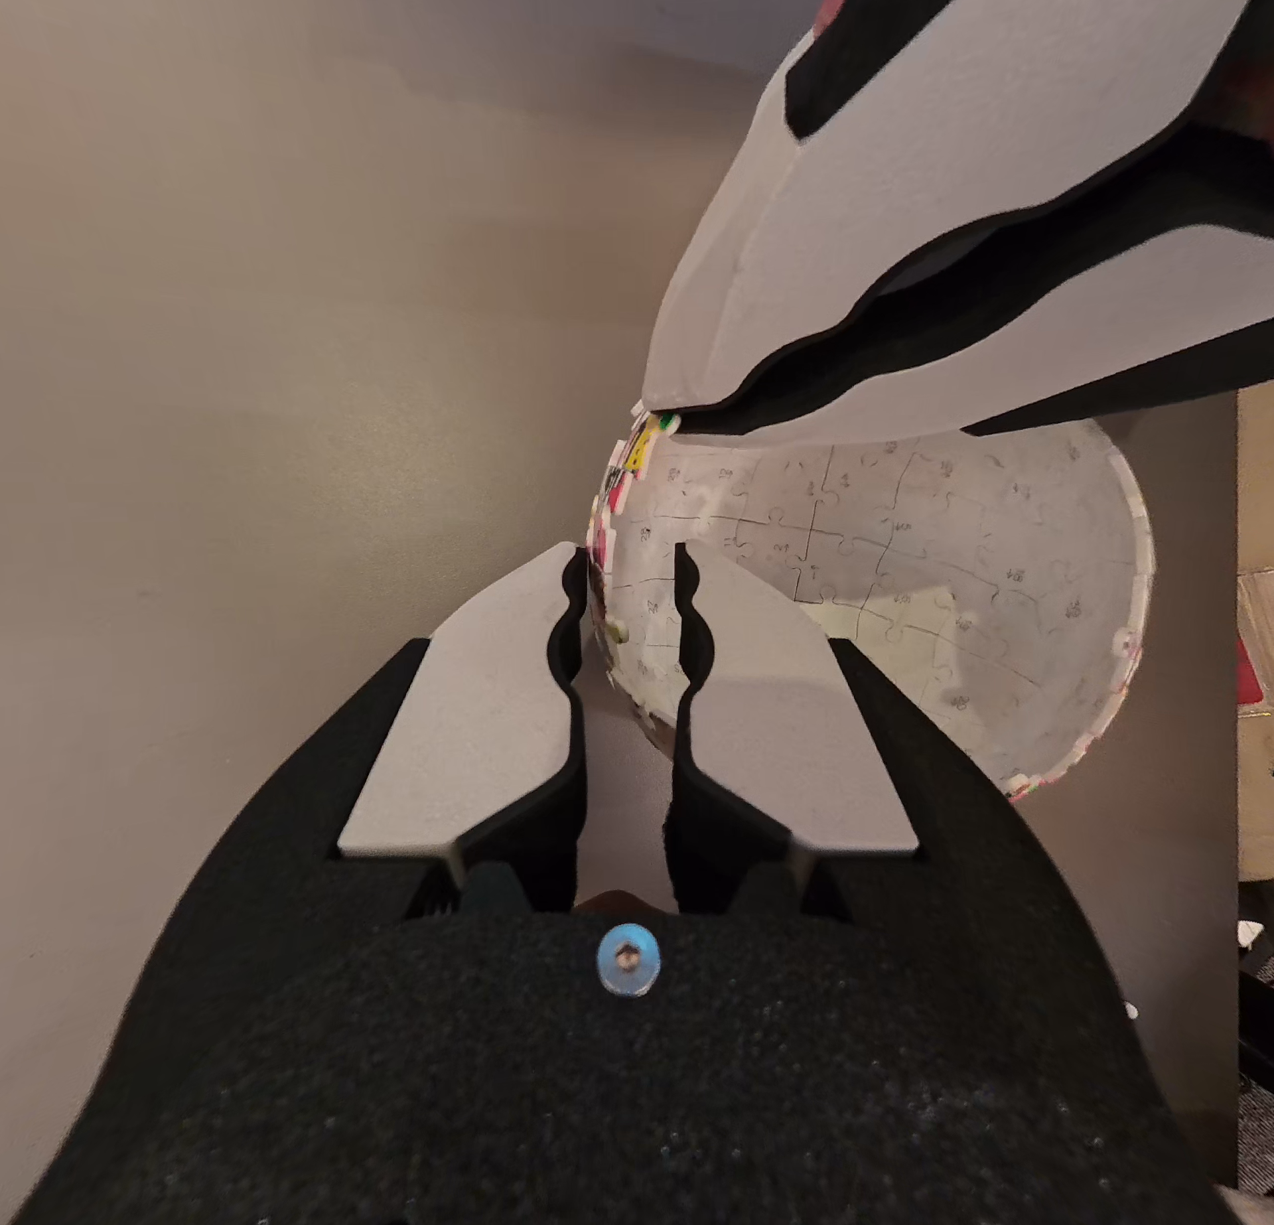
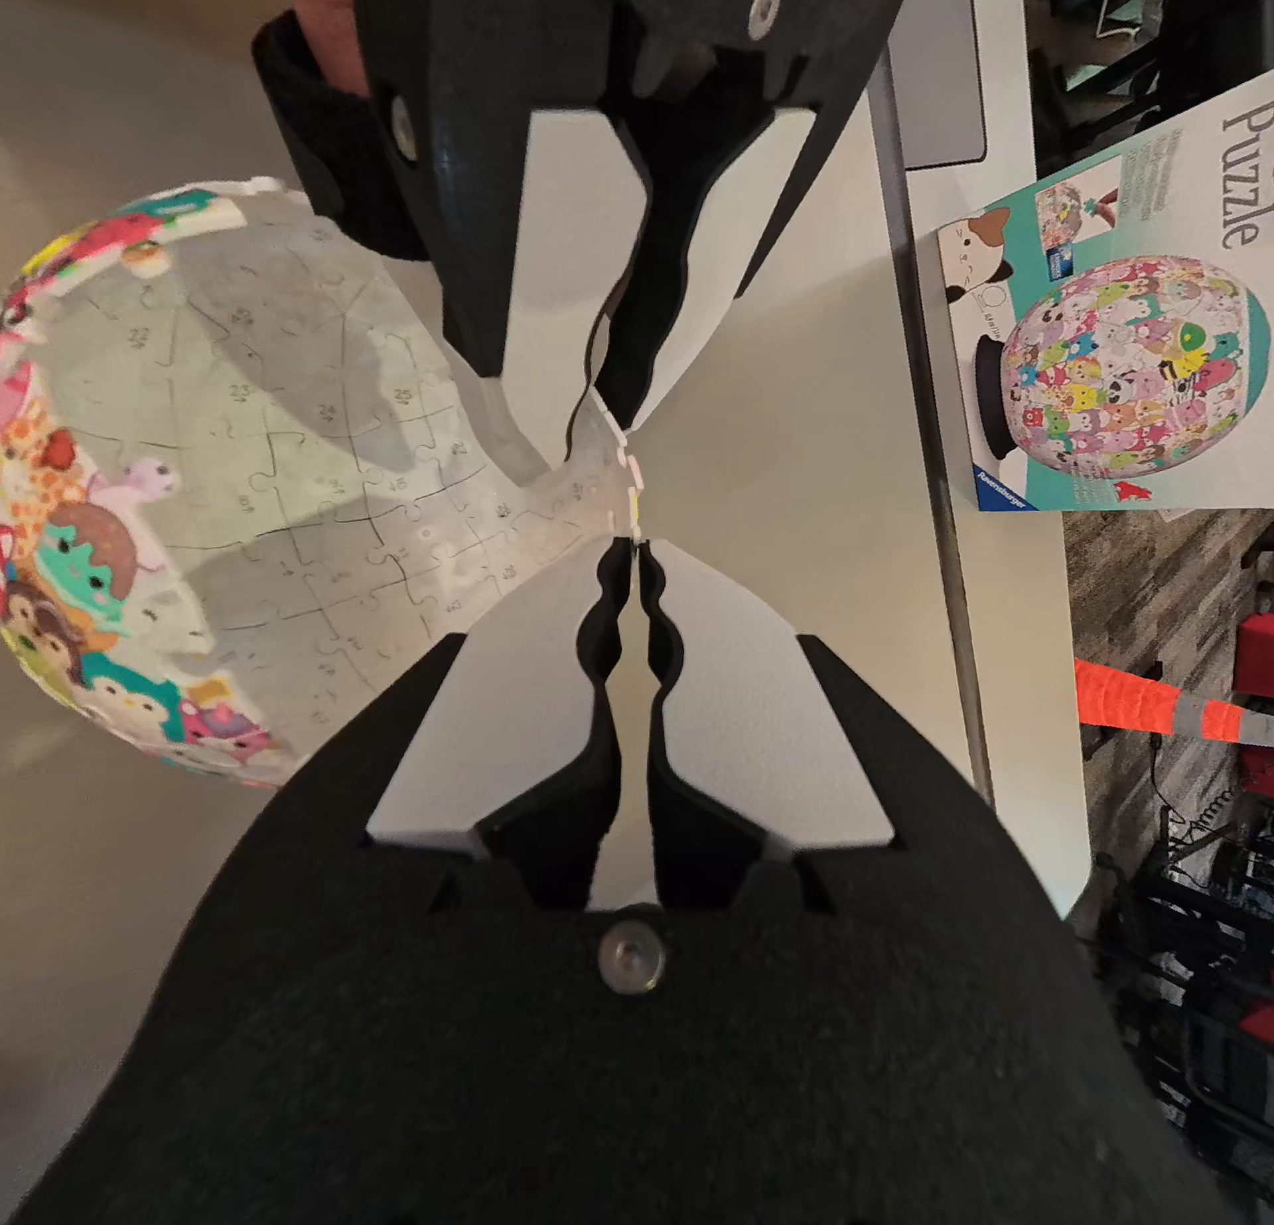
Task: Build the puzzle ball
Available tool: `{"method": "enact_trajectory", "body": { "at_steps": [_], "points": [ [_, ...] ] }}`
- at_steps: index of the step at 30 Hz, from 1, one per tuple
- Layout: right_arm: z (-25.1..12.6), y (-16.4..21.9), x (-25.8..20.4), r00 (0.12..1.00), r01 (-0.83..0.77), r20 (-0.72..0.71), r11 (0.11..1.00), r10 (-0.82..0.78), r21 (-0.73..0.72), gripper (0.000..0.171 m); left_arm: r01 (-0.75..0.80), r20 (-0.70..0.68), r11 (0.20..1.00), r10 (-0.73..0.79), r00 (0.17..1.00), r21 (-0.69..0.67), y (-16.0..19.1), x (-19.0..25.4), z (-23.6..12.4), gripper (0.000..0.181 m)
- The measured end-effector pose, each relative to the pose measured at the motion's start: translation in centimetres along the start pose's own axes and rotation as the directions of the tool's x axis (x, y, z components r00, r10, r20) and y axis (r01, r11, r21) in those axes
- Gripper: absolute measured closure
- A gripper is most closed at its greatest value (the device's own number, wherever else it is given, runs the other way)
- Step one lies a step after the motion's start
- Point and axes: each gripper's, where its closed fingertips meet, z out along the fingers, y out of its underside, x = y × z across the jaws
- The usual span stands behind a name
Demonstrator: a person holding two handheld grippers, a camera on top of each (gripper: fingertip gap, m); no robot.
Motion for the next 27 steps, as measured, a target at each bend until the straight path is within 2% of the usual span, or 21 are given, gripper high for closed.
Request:
{"method": "enact_trajectory", "body": {
  "at_steps": [10,15,18,21,27],
  "points": [
    [0.0,0.1,0.1,1.0,-0.005,0.002,1.0,0.005,0.003,0.169,-0.008,0.005,1.0,0.008,1.0,0.001,-0.1,-0.1,-0.2,0.157],
    [0.1,0.3,0.3,1.0,-0.012,0.004,1.0,0.012,0.003,0.169,-0.061,0.087,0.994,0.053,0.995,0.092,-2.0,-0.9,-1.7,0.157],
    [0.1,0.3,0.3,1.0,-0.019,0.006,1.0,0.019,0.003,0.169,-0.157,0.173,0.979,0.134,0.976,0.127,-3.4,-1.1,-2.1,0.157],
    [0.2,0.2,0.4,1.0,-0.024,0.011,1.0,0.024,0.01,0.169,-0.199,0.2,0.973,0.172,0.965,0.12,-3.9,-0.9,-2.1,0.159],
    [0.3,0.4,0.6,1.0,-0.026,0.006,1.0,0.026,0.011,0.169,-0.16,0.168,0.985,0.146,0.975,0.072,-2.8,-1.0,-1.4,0.16]
  ]
}}
